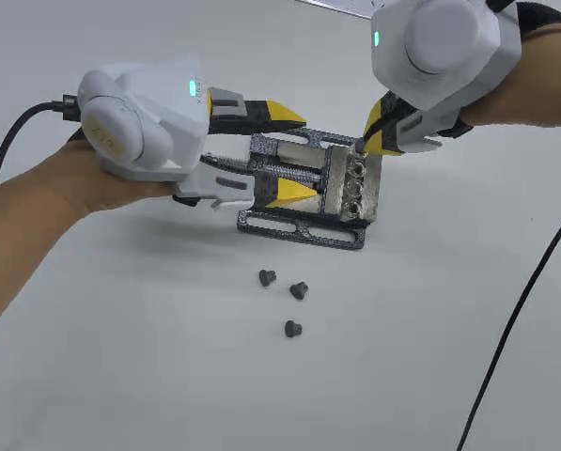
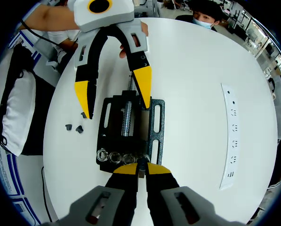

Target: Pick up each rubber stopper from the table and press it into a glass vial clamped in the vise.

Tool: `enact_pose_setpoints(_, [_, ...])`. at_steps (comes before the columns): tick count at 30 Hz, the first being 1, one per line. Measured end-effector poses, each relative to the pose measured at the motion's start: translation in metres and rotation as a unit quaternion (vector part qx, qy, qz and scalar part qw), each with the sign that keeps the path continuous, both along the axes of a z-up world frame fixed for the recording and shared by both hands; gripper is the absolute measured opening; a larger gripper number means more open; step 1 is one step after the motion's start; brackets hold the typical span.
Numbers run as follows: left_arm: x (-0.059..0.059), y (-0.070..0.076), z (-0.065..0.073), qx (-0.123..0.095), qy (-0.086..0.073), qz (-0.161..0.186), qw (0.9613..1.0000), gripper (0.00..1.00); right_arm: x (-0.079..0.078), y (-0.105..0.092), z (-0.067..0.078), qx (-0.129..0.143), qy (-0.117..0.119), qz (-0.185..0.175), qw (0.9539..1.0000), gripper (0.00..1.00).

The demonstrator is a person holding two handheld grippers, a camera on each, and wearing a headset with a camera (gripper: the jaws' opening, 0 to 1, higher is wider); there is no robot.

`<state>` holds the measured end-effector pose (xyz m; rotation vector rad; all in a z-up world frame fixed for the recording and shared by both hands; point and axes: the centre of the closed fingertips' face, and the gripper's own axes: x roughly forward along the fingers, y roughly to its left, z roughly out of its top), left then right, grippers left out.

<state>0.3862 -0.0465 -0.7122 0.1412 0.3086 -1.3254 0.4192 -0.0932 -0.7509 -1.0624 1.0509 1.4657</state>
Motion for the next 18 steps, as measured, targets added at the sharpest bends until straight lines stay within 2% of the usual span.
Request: enact_pose_setpoints(18, [-0.0004, -0.0022, 0.0009, -0.001, 0.000, -0.001, 1.0000, 0.40, -0.0010, 0.0014, 0.0024, 0.002, 0.006, -0.002, 1.0000, 0.06])
